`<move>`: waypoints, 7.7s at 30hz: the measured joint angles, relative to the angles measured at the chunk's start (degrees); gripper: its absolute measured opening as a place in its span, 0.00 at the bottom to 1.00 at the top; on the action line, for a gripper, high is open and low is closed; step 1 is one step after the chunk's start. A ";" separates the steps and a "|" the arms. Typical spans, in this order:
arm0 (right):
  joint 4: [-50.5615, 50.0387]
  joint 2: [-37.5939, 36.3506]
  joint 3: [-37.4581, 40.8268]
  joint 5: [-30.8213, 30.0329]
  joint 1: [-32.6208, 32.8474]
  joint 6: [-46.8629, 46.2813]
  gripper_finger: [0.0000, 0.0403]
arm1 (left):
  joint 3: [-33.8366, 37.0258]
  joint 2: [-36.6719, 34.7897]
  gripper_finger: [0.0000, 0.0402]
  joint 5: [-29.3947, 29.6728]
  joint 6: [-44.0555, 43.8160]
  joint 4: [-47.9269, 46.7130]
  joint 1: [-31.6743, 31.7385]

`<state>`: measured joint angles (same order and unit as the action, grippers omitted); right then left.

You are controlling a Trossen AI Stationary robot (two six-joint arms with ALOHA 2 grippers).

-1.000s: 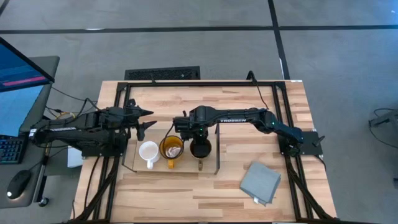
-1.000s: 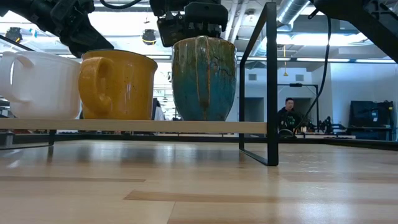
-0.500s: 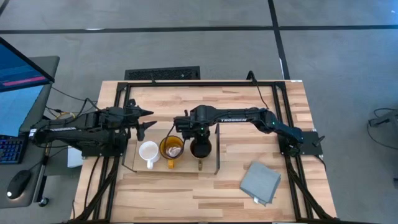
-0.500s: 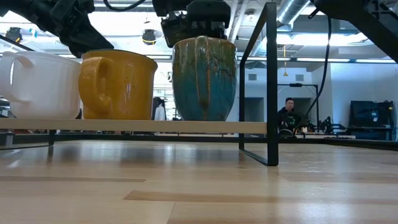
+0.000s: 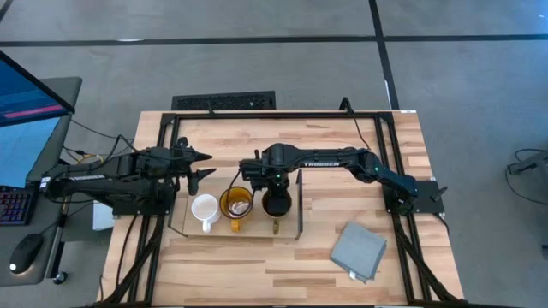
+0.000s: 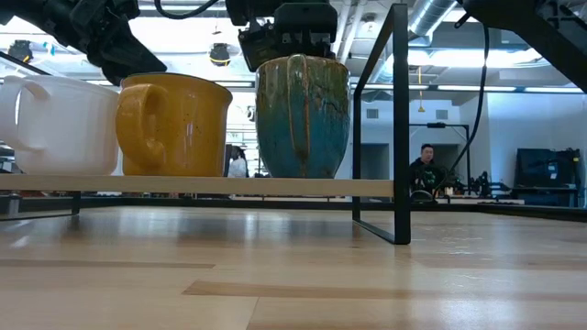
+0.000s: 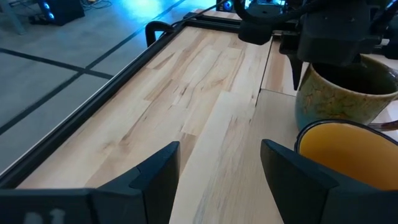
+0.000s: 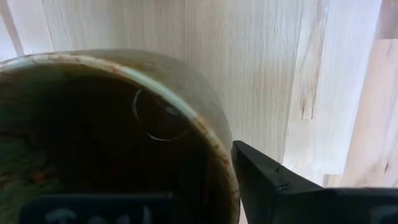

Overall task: Stack small to large cups/mugs on shelf
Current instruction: Put the brown mug on the shelf, then return to Home Position

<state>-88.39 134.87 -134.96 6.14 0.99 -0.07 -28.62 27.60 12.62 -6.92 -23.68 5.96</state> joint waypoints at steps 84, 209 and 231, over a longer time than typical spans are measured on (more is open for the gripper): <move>1.32 -1.64 -0.04 0.08 0.50 -1.41 0.66 | 0.00 0.02 0.54 -0.32 0.02 0.00 0.00; 115.23 -126.81 134.57 -6.46 -7.52 -5.52 0.66 | 19.32 -27.39 0.54 11.91 -7.39 13.82 -0.02; 111.55 -126.75 134.57 -9.01 -7.52 -5.56 0.66 | 20.11 -27.48 0.54 13.69 -6.74 12.62 -0.02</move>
<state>23.16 8.12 -0.38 -2.87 -6.52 -5.63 -8.52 0.12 26.31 -13.66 -11.06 5.93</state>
